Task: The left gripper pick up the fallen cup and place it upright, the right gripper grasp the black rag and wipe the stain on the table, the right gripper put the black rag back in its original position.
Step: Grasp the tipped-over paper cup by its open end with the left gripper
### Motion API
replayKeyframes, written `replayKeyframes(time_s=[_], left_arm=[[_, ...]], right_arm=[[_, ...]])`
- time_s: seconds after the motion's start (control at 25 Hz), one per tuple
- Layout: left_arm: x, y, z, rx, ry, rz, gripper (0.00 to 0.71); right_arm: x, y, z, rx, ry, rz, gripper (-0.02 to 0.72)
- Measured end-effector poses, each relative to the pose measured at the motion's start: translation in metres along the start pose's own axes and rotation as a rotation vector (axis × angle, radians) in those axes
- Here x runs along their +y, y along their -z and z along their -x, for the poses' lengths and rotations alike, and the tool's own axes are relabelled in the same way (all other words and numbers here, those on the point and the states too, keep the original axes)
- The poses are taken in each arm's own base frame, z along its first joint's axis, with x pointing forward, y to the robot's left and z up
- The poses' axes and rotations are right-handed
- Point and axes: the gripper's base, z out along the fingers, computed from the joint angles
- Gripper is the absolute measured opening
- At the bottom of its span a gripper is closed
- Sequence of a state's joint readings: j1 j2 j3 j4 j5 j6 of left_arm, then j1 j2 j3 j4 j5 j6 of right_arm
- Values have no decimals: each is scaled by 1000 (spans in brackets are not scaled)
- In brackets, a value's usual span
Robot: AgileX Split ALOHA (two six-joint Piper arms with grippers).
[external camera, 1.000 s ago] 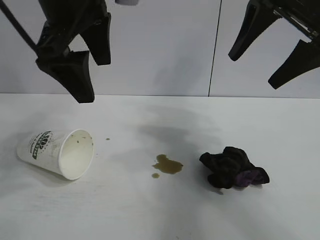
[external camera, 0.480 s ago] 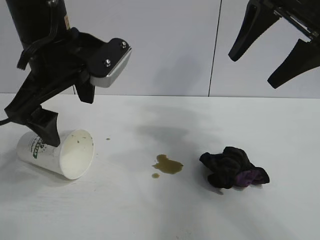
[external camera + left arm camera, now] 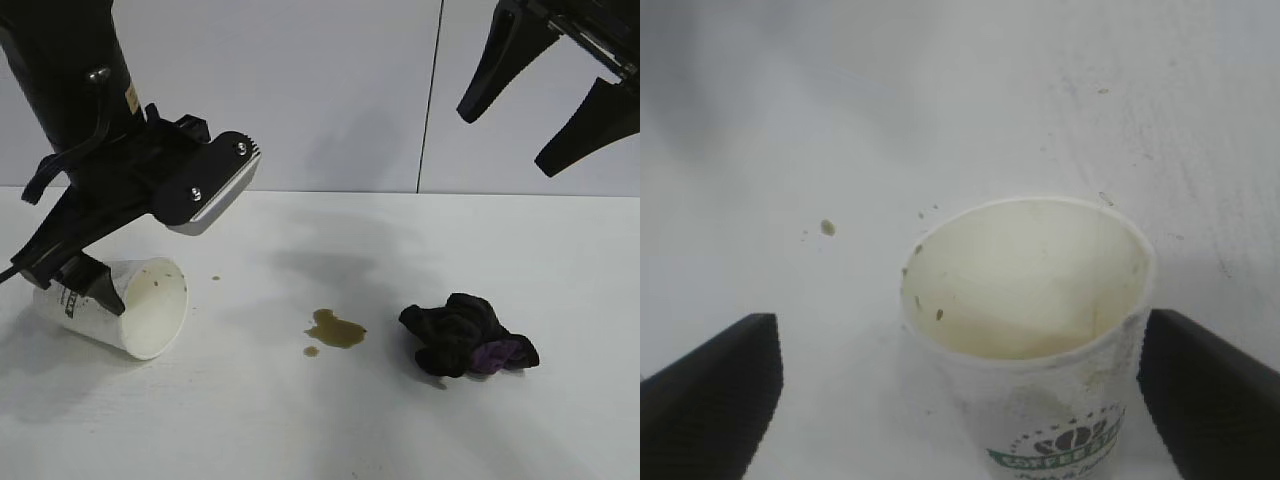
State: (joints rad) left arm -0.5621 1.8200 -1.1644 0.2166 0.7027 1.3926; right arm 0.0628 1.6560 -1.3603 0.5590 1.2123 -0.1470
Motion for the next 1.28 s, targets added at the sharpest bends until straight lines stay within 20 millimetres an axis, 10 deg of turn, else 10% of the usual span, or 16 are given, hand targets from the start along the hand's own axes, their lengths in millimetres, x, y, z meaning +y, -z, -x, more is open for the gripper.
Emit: replayKeyframes(time_s=[0.56,1.08,1.28], left_arm=[[-8,-61,-5,51,-43,-103,690],[-7,-64,-17,78,91,-87,688],[-7,-64,-16,66,110,-83,582]], right_arm=[[0,0,0,0,2,1,516],[0,0,0,-5,11,0,516],[0,0,0,-5,11,0,516]])
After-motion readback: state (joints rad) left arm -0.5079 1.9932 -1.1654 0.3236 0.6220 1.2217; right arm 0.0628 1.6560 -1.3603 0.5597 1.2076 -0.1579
